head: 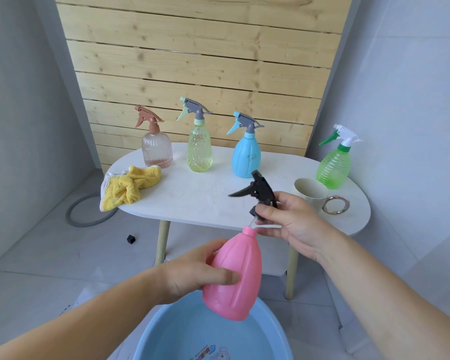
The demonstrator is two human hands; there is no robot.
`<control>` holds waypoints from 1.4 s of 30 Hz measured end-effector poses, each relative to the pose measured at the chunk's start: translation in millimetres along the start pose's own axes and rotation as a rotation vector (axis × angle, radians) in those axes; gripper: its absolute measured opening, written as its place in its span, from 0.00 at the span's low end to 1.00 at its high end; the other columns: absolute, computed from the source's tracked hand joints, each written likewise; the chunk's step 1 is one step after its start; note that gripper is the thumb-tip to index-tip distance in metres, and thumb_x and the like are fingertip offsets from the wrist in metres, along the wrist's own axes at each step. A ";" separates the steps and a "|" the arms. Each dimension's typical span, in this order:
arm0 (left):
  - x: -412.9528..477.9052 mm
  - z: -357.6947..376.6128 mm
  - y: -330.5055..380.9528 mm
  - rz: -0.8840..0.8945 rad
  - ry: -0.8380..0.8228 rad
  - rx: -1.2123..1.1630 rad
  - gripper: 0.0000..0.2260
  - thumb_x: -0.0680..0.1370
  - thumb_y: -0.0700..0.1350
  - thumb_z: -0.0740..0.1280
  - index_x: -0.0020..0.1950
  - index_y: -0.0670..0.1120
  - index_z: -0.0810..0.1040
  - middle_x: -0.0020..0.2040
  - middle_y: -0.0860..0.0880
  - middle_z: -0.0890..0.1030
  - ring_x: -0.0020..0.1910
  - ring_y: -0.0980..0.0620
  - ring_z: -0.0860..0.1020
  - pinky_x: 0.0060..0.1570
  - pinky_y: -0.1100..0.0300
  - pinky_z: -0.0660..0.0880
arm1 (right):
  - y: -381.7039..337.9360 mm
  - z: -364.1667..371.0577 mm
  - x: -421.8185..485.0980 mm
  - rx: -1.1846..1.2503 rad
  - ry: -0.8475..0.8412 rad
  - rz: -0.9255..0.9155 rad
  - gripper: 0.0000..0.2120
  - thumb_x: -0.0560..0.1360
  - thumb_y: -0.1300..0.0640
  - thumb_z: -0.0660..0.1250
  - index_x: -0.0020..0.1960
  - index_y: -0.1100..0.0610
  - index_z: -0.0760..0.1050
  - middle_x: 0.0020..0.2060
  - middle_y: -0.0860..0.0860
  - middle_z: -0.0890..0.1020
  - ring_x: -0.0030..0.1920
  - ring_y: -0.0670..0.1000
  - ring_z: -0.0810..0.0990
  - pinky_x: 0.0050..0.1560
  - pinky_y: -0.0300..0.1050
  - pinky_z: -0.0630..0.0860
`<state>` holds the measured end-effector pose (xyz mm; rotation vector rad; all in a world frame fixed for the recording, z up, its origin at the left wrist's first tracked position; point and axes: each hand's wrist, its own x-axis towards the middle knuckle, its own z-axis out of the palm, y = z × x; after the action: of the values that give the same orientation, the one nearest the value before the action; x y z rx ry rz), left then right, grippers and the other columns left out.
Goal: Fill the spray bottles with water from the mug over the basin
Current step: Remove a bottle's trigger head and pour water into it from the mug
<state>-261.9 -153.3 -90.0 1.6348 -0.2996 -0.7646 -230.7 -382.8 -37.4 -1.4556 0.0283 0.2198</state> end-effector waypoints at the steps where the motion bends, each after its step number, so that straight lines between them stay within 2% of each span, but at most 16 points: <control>1: -0.2 -0.1 -1.4 -0.003 0.020 0.019 0.33 0.67 0.48 0.77 0.71 0.54 0.72 0.62 0.46 0.81 0.61 0.47 0.81 0.62 0.47 0.79 | -1.2 0.1 1.5 -0.067 0.064 -0.041 0.07 0.73 0.63 0.73 0.49 0.61 0.77 0.43 0.58 0.82 0.39 0.52 0.81 0.44 0.49 0.81; 6: -2.6 -6.3 -3.5 -0.043 0.153 0.235 0.35 0.65 0.52 0.78 0.69 0.56 0.67 0.58 0.50 0.80 0.55 0.51 0.83 0.53 0.53 0.83 | -29.0 -4.1 3.7 -0.295 0.423 -0.335 0.13 0.72 0.56 0.75 0.49 0.62 0.75 0.38 0.56 0.80 0.34 0.49 0.80 0.38 0.44 0.81; 8: -3.0 -9.5 -6.9 -0.091 0.222 0.239 0.37 0.64 0.53 0.79 0.69 0.55 0.66 0.58 0.50 0.80 0.54 0.51 0.82 0.53 0.52 0.83 | -37.1 -6.9 7.7 -0.320 0.560 -0.391 0.15 0.72 0.53 0.75 0.50 0.62 0.75 0.39 0.55 0.82 0.32 0.47 0.82 0.39 0.46 0.82; 10: -2.8 -11.8 -11.4 -0.125 0.269 0.221 0.39 0.62 0.53 0.79 0.69 0.53 0.65 0.57 0.49 0.80 0.54 0.51 0.82 0.53 0.53 0.83 | -32.4 -4.2 19.3 -0.286 0.635 -0.374 0.16 0.73 0.52 0.73 0.51 0.63 0.75 0.37 0.53 0.82 0.30 0.47 0.82 0.45 0.52 0.83; 12: -3.5 -11.9 -13.3 -0.132 0.283 0.210 0.39 0.62 0.53 0.79 0.70 0.52 0.65 0.57 0.49 0.80 0.53 0.51 0.83 0.52 0.54 0.83 | -16.5 3.9 34.2 -0.192 0.622 -0.296 0.15 0.74 0.55 0.73 0.52 0.64 0.75 0.37 0.52 0.81 0.29 0.47 0.81 0.48 0.57 0.83; 16: -6.6 -12.5 -13.4 -0.113 0.281 0.221 0.39 0.62 0.53 0.79 0.69 0.52 0.65 0.57 0.49 0.80 0.54 0.51 0.82 0.52 0.53 0.83 | 14.9 18.8 61.5 0.029 0.517 -0.065 0.08 0.74 0.60 0.73 0.48 0.61 0.75 0.43 0.56 0.82 0.35 0.50 0.83 0.50 0.50 0.83; 20: -4.5 -16.4 -14.7 -0.103 0.292 0.244 0.39 0.62 0.54 0.79 0.69 0.53 0.65 0.57 0.49 0.80 0.54 0.51 0.82 0.53 0.50 0.83 | 36.2 22.0 84.9 0.031 0.490 0.043 0.09 0.73 0.59 0.75 0.47 0.60 0.77 0.42 0.53 0.83 0.36 0.54 0.86 0.54 0.52 0.82; 23: -2.1 -20.5 -15.4 -0.099 0.300 0.250 0.39 0.62 0.56 0.79 0.69 0.54 0.65 0.57 0.50 0.79 0.54 0.51 0.82 0.53 0.51 0.83 | 41.8 21.2 94.4 -0.107 0.521 0.054 0.10 0.71 0.57 0.76 0.46 0.61 0.79 0.38 0.56 0.84 0.34 0.55 0.86 0.50 0.53 0.83; 26: 0.2 -24.4 -16.1 -0.092 0.312 0.257 0.40 0.61 0.56 0.79 0.69 0.55 0.65 0.57 0.51 0.79 0.54 0.52 0.82 0.52 0.51 0.83 | 43.8 19.4 101.7 -0.342 0.565 0.025 0.15 0.70 0.50 0.75 0.45 0.63 0.80 0.31 0.54 0.82 0.27 0.53 0.80 0.40 0.52 0.84; 28: 1.2 -26.5 -16.4 -0.083 0.326 0.254 0.39 0.62 0.56 0.79 0.69 0.55 0.66 0.57 0.52 0.79 0.53 0.53 0.82 0.52 0.52 0.83 | 45.5 18.2 104.5 -0.566 0.596 0.014 0.18 0.69 0.45 0.74 0.44 0.60 0.79 0.31 0.50 0.78 0.30 0.51 0.77 0.30 0.45 0.74; 29: 1.3 -26.9 -16.1 -0.079 0.330 0.253 0.39 0.62 0.55 0.79 0.69 0.55 0.66 0.57 0.52 0.79 0.53 0.53 0.82 0.52 0.53 0.83 | 46.0 18.2 104.2 -0.649 0.604 0.015 0.19 0.69 0.42 0.73 0.44 0.59 0.77 0.31 0.49 0.77 0.31 0.50 0.76 0.28 0.43 0.68; 31: 1.9 -27.6 -16.2 -0.076 0.329 0.255 0.39 0.62 0.55 0.78 0.69 0.55 0.66 0.57 0.53 0.79 0.53 0.53 0.82 0.52 0.53 0.83 | 48.0 18.7 105.0 -0.742 0.612 0.023 0.21 0.69 0.39 0.72 0.45 0.57 0.75 0.34 0.48 0.77 0.35 0.52 0.77 0.29 0.43 0.64; 37: 4.2 -26.6 -15.7 -0.070 0.317 0.281 0.39 0.62 0.56 0.79 0.69 0.56 0.65 0.57 0.53 0.78 0.54 0.53 0.82 0.52 0.51 0.83 | 49.9 19.3 105.4 -0.859 0.627 0.029 0.23 0.73 0.38 0.66 0.55 0.56 0.72 0.49 0.52 0.79 0.48 0.56 0.79 0.40 0.46 0.70; 42: 7.3 -20.7 -12.8 -0.061 0.308 0.300 0.37 0.64 0.55 0.79 0.69 0.56 0.65 0.57 0.53 0.79 0.53 0.53 0.82 0.53 0.51 0.83 | 45.2 13.4 96.7 -0.908 0.600 0.026 0.20 0.75 0.41 0.65 0.58 0.56 0.73 0.54 0.53 0.79 0.47 0.54 0.76 0.41 0.45 0.69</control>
<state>-246.3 -138.7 -103.6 2.0235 -0.1489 -0.5186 -145.1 -352.4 -94.9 -2.3824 0.4870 -0.2316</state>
